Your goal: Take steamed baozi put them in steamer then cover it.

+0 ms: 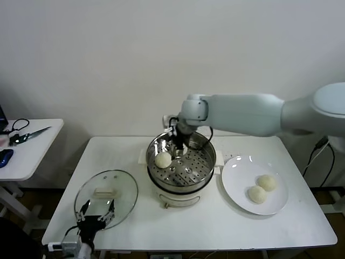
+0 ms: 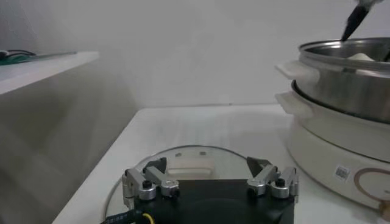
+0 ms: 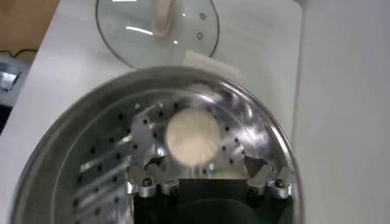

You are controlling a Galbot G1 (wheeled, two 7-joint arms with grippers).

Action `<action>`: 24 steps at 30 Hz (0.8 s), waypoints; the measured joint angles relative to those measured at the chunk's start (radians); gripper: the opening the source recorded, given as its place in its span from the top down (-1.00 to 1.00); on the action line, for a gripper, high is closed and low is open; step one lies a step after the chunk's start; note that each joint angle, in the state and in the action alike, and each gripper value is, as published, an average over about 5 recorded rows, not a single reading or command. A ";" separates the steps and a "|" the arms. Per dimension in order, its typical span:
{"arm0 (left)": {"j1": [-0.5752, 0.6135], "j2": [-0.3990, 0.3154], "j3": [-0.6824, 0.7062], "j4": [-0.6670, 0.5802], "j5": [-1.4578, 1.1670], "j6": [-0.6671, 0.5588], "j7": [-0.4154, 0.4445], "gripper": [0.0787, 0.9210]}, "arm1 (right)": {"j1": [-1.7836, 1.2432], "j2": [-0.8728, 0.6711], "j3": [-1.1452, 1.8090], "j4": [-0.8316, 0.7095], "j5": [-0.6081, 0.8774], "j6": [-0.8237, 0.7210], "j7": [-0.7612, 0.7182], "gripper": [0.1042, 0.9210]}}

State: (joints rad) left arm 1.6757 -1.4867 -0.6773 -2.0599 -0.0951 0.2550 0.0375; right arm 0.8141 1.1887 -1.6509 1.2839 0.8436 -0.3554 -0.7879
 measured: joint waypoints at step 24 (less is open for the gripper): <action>-0.003 -0.007 -0.008 0.001 -0.001 0.000 -0.001 -0.77 | 0.000 -0.569 -0.125 0.090 -0.332 0.153 -0.187 -0.76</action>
State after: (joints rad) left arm 1.6732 -1.4936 -0.6853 -2.0589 -0.0958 0.2550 0.0369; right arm 0.8139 0.6198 -1.7762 1.3735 0.5111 -0.2020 -0.9751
